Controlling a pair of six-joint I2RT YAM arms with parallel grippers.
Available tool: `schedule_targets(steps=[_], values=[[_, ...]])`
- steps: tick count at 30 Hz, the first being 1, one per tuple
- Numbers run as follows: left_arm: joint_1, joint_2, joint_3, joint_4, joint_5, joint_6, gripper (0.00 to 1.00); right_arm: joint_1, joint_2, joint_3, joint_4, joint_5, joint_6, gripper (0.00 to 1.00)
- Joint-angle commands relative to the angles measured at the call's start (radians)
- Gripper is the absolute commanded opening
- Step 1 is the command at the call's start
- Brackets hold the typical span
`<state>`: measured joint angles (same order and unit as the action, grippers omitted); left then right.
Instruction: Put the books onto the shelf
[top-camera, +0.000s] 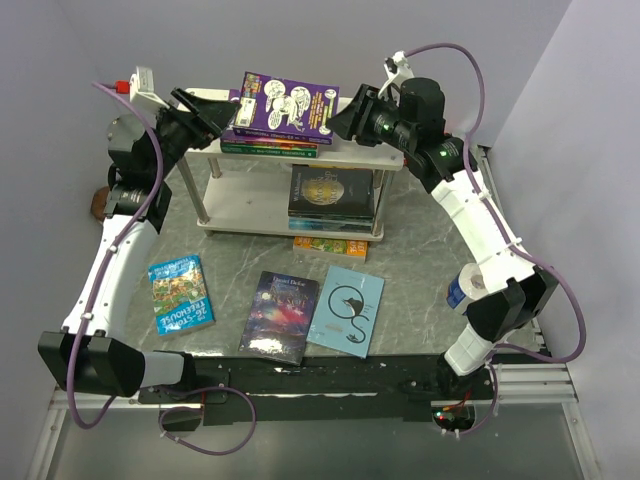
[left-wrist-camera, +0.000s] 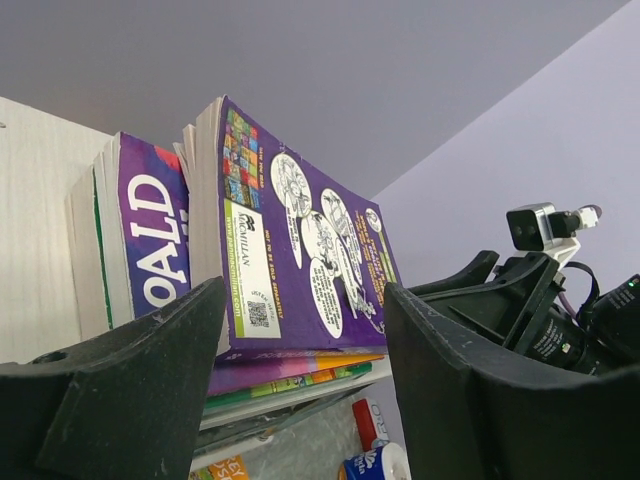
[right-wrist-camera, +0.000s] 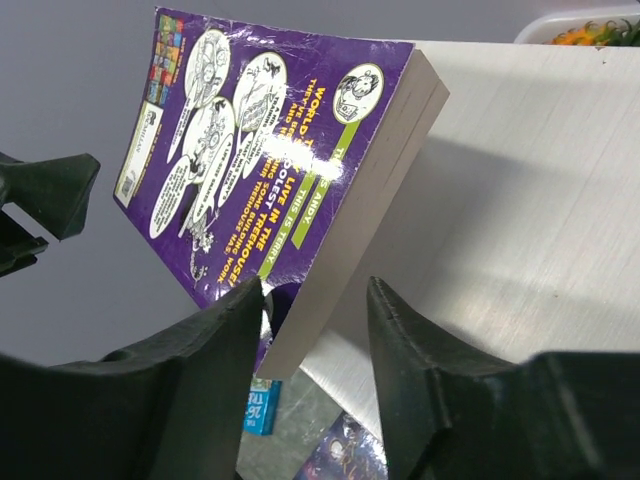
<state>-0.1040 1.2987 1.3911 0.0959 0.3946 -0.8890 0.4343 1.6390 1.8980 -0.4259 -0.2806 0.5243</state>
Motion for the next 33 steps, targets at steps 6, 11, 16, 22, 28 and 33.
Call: schedule_targets(steps=[6,11,16,22,28,33], values=[[0.004,0.008,-0.009,0.064,0.038,-0.013,0.68,0.018,0.024,0.078,0.027,-0.012,-0.018,0.46],[0.004,0.008,-0.023,0.065,0.049,-0.013,0.66,0.035,0.047,0.099,0.023,-0.019,-0.026,0.44],[0.004,0.011,-0.023,0.056,0.047,0.002,0.66,0.046,0.073,0.139,0.006,-0.023,-0.029,0.43],[0.004,0.004,-0.027,0.041,0.036,0.016,0.65,0.053,0.096,0.171,-0.004,-0.029,-0.029,0.42],[0.004,-0.015,-0.041,0.039,0.032,0.018,0.65,0.07,0.117,0.2,-0.014,-0.032,-0.032,0.41],[0.004,-0.039,-0.053,0.025,0.009,0.03,0.65,0.08,0.125,0.21,-0.017,-0.032,-0.03,0.41]])
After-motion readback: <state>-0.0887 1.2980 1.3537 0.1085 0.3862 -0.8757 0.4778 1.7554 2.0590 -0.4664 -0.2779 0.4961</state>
